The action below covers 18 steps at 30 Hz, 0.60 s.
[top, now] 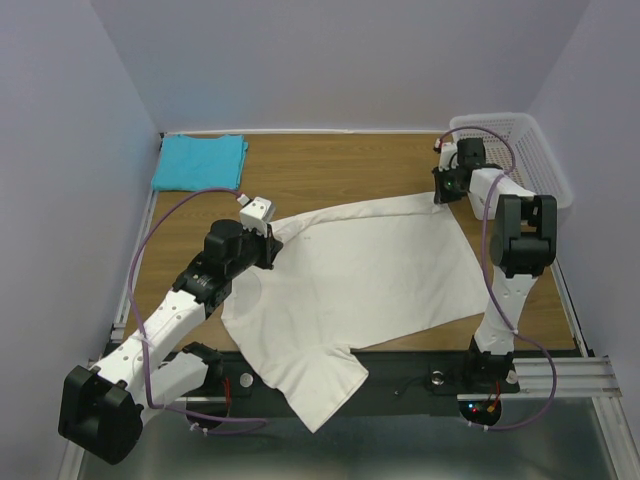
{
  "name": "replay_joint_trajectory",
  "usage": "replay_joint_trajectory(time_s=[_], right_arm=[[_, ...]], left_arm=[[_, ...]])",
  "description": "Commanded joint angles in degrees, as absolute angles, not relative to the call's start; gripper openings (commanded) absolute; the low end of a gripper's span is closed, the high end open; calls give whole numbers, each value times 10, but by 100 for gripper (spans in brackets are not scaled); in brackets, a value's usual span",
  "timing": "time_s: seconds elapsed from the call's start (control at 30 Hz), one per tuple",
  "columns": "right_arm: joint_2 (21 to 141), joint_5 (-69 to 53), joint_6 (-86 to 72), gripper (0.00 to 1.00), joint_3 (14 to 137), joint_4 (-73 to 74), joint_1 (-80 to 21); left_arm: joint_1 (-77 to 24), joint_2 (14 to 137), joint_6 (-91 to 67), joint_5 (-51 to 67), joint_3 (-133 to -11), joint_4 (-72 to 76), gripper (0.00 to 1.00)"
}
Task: Fold and stack the t-shirts
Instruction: Fold the tshirt
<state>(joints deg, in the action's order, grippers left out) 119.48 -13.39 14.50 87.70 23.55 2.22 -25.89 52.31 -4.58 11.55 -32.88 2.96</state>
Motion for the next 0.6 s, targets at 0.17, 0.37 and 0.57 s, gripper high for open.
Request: replay_joint_trajectory(time_s=[0.17,0.37,0.57], right_arm=[[1100,-99,174,1,834,193,22],[1059,-112,188,5,796,178,22],[1059,-126,189,8,785,177,22]], left_arm=[[-262,505,-71,116,-340,39,0],[-261,496,-110,112,-332,18,0],[-261,498,-133,108,-330,1,0]])
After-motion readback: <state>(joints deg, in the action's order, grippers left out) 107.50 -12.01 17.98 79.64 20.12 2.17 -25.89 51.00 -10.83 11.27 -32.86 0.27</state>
